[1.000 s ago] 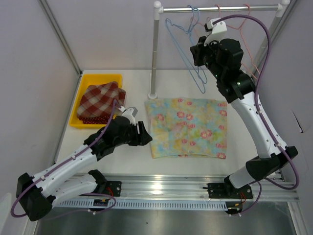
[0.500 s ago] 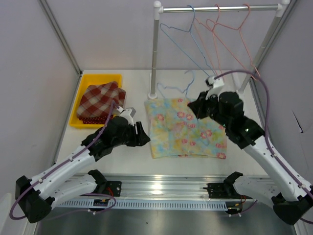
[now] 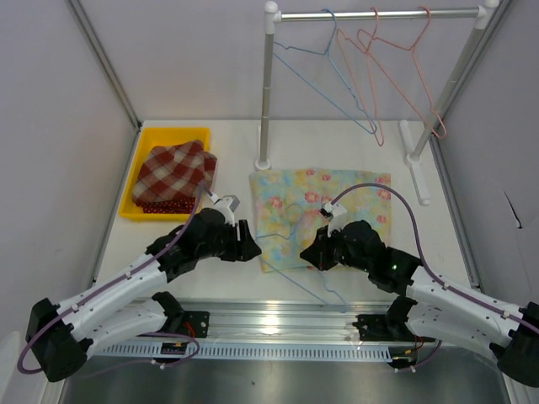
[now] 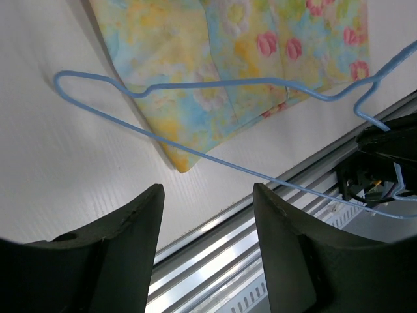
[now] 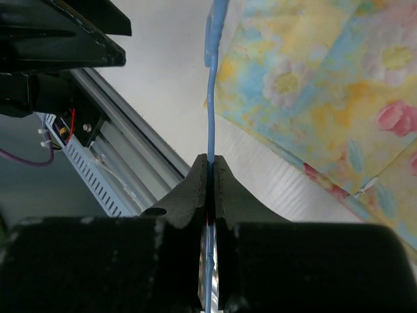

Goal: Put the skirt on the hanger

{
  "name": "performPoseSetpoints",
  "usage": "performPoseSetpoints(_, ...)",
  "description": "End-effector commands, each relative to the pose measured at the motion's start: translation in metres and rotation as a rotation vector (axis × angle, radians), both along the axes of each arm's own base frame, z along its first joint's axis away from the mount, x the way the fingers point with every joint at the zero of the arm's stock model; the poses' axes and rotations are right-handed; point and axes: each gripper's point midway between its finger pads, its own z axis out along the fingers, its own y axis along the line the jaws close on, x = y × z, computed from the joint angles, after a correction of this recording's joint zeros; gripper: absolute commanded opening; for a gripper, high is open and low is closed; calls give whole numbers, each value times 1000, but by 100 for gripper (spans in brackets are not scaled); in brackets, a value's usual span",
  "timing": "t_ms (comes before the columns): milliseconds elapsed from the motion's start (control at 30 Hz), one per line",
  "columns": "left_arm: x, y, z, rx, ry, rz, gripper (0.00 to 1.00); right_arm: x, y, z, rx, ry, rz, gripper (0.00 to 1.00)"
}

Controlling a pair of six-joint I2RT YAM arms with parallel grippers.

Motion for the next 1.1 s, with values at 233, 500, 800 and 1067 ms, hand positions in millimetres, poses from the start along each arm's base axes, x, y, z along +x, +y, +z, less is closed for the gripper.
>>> performPoseSetpoints(233,-16,-20,-47,39,104,-43,63,-12,0,-30,16,36,-68,0)
performPoseSetpoints(500,-12,-30,-80,69,143,-42,63,-11,-29,-63,-36,44,-181,0)
performPoseSetpoints(800,-4,-45,-95,77,170,-50,62,-16,-33,-88,-122,26,-175,0)
performPoseSetpoints(1067,-9,-54,-85,64,164,-74,63,-23,-39,-107,-215,17,-202,0)
